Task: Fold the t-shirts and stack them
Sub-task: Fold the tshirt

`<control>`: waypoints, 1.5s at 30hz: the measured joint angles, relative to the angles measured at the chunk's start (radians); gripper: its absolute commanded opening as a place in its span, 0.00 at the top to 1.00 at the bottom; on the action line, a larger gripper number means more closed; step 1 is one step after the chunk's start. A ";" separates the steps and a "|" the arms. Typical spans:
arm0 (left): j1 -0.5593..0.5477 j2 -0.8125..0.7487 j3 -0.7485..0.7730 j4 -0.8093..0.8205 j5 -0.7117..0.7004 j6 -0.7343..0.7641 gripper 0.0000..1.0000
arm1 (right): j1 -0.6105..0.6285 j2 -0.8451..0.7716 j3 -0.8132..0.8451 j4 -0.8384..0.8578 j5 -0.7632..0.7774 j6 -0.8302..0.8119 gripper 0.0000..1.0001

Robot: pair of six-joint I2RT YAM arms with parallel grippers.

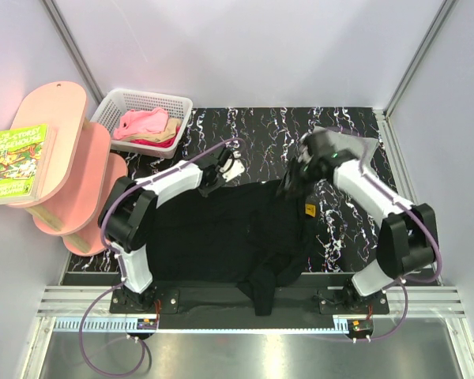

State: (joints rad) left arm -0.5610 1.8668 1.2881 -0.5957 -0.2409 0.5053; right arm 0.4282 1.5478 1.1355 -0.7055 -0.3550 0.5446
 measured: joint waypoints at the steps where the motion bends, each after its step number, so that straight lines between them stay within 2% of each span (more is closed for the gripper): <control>1: 0.002 -0.014 -0.001 -0.002 0.000 0.000 0.69 | -0.044 0.007 0.046 0.005 0.011 -0.011 0.56; 3: 0.007 -0.053 -0.007 -0.005 0.000 0.002 0.69 | -0.137 0.052 0.140 0.017 0.030 -0.036 0.60; 5: 0.016 -0.097 -0.036 0.005 0.001 0.004 0.69 | -0.178 0.119 0.184 0.031 0.034 -0.052 0.63; 9: 0.076 -0.150 -0.125 0.005 0.008 0.018 0.69 | -0.181 0.335 0.183 0.072 0.019 -0.059 0.65; 11: 0.141 -0.155 -0.168 0.001 0.020 0.023 0.69 | -0.178 0.420 0.148 0.093 0.001 -0.050 0.66; 12: 0.180 -0.157 -0.188 -0.004 0.027 0.026 0.68 | -0.184 0.434 0.146 0.089 -0.056 -0.039 0.66; 17: 0.369 -0.188 -0.277 -0.012 0.041 0.048 0.69 | -0.192 0.436 0.131 0.121 -0.081 -0.032 0.69; 21: 0.440 -0.197 -0.322 -0.003 0.047 0.068 0.69 | -0.207 0.433 0.110 0.142 -0.108 -0.023 0.68; 29: 0.481 -0.191 -0.341 0.030 0.054 0.089 0.70 | -0.219 0.417 0.080 0.177 -0.119 -0.018 0.68; 37: 0.497 -0.153 -0.292 0.014 0.065 0.089 0.70 | -0.262 0.407 0.051 0.180 -0.154 -0.016 0.68; 45: 0.497 -0.100 -0.216 0.003 0.104 0.079 0.70 | -0.281 0.404 0.091 0.098 -0.112 -0.035 0.66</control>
State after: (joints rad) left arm -0.0643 1.7672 1.0725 -0.5930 -0.1371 0.5842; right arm 0.1474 1.9514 1.2266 -0.6075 -0.4667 0.5095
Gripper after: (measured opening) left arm 0.303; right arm 0.349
